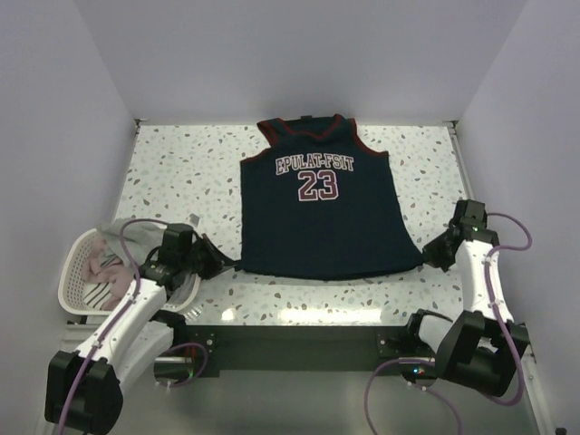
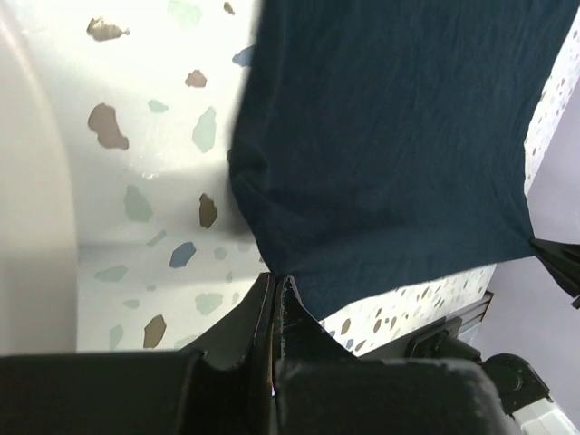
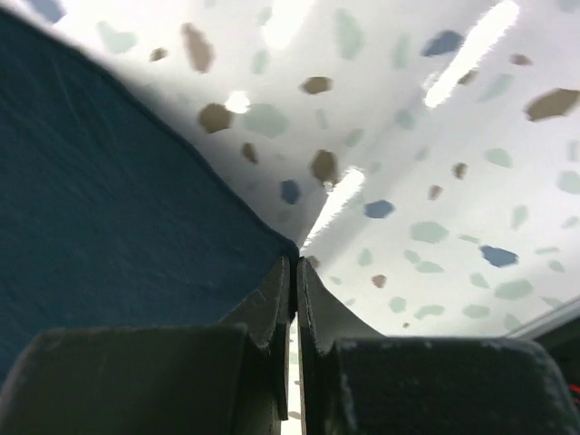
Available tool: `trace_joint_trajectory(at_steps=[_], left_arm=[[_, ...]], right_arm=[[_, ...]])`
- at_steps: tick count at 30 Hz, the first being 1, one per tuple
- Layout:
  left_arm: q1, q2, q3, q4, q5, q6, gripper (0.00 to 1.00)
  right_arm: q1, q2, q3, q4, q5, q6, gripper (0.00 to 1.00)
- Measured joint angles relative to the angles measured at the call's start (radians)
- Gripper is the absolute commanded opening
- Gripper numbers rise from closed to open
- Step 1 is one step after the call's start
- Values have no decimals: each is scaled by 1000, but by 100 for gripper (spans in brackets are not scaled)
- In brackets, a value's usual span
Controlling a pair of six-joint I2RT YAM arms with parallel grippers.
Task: Fold and stack the tank tops
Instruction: Flatten the tank top out
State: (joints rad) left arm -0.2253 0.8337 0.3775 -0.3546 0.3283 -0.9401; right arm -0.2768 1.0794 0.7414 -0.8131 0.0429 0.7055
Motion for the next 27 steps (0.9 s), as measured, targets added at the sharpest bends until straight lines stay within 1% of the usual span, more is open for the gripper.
trace_joint_trajectory(at_steps=[3,5,11,14,16,17,18,19,20,21,22,23,27], left_arm=[[-6,-26,1,-46,-2,10,0],[-14,-47,3,-74,-2,17,0],[-37,-114,10,-120,5,28,0],[-49,-133,8,-131,14,35,0],[-64,-148,2,-131,23,36,7],[-73,-154,-2,-134,28,37,15],[-79,-158,-3,-134,35,41,20],[-85,-159,-4,-134,41,48,26],[-91,-158,-3,-137,43,54,35],[-93,-157,-2,-144,43,66,37],[-96,-156,4,-158,42,72,39],[-96,-155,14,-172,41,79,45],[-97,-145,94,-213,29,99,49]], right_arm=[[-86,1,4,-55,-3,-22,0],[-116,7,17,-89,0,-30,0],[-130,14,41,-121,-8,-41,0],[-130,12,44,-127,-8,-45,6],[-130,11,44,-134,-8,-44,23],[-130,11,44,-137,-8,-46,31],[-130,11,44,-141,-7,-49,35],[-131,11,45,-146,-7,-50,40],[-132,11,48,-154,-7,-50,47],[-132,9,56,-166,-6,-50,55],[-132,5,64,-174,-5,-53,56],[-132,-3,79,-182,-5,-55,56],[-128,-43,146,-187,-17,-61,58]])
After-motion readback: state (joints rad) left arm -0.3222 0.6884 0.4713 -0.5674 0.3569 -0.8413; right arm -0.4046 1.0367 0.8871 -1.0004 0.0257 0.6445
